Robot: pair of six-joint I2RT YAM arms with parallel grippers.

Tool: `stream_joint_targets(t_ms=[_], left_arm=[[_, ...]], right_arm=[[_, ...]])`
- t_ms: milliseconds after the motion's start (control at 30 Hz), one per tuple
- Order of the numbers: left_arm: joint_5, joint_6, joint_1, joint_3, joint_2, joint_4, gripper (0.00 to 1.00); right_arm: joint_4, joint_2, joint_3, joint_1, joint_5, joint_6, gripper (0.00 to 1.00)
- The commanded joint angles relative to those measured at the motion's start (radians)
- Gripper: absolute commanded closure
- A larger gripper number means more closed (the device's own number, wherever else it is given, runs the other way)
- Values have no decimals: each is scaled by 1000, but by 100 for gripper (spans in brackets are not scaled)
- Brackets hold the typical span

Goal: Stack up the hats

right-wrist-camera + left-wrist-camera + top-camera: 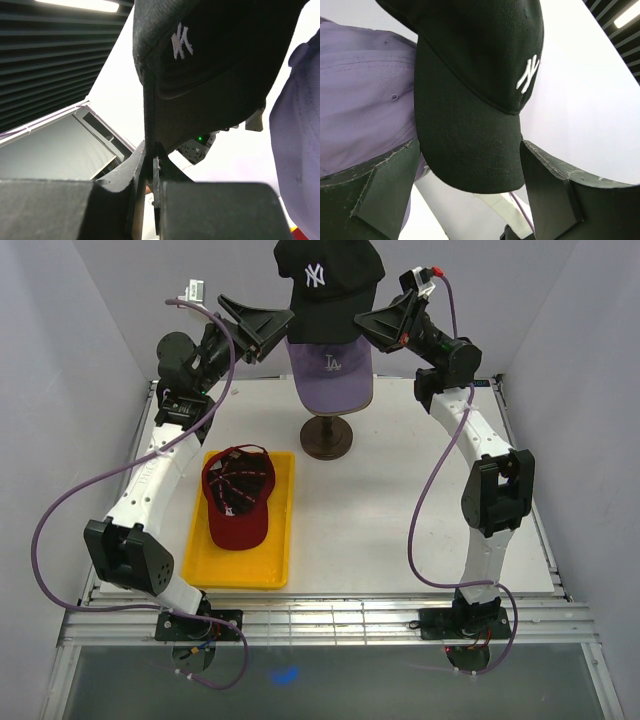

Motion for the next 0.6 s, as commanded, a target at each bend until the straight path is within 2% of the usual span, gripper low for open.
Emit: stream_joint_targets(t_ms=[0,567], left_arm=[[32,-28,-3,40,-8,66,10],[65,-37,-3,35,9,80,11]], right_arm=[[102,-40,49,9,2,390,92],[109,-70,26,28,8,385,92]])
